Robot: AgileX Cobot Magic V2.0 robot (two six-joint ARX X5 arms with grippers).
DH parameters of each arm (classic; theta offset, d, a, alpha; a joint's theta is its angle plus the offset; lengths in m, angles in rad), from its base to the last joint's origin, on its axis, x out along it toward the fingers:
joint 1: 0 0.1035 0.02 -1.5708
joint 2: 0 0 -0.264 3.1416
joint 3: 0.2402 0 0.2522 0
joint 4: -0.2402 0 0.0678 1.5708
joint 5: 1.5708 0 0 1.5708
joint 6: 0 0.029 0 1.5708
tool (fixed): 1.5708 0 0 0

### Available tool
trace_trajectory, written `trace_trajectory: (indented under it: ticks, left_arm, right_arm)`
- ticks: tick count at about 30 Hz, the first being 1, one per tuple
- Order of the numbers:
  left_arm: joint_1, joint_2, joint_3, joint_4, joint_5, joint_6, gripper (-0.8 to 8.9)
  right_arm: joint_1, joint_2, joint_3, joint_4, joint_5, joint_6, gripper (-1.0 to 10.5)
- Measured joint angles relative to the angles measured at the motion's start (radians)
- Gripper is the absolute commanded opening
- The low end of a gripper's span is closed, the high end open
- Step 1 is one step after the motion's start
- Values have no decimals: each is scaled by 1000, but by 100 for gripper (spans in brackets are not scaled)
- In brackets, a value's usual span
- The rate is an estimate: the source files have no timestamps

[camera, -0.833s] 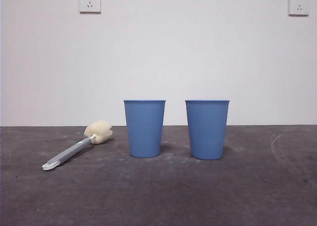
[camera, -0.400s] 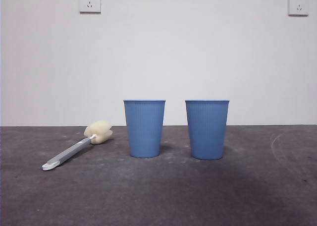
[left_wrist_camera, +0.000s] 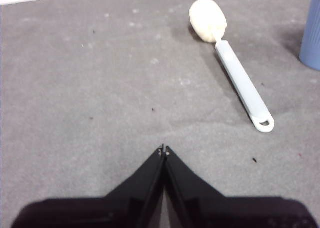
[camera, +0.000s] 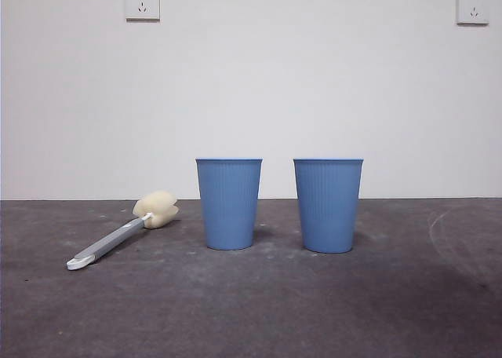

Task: Pick up the cup brush,pick up the cup,insert the brush into the cup,clean the cup,put the cup brush back,put the cup back to the fixed position on the table

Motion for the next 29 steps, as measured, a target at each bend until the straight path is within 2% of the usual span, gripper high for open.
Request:
trace_trajectory:
  ticks: [6, 29]
  left_arm:
    - [0, 25, 0, 19, 0, 0, -4]
    - [0, 36, 0, 23, 0, 0, -4]
  right_arm:
    - [0, -33, -72, -3, 0, 0, 1]
    - [0, -34, -73, -3, 0, 0, 1]
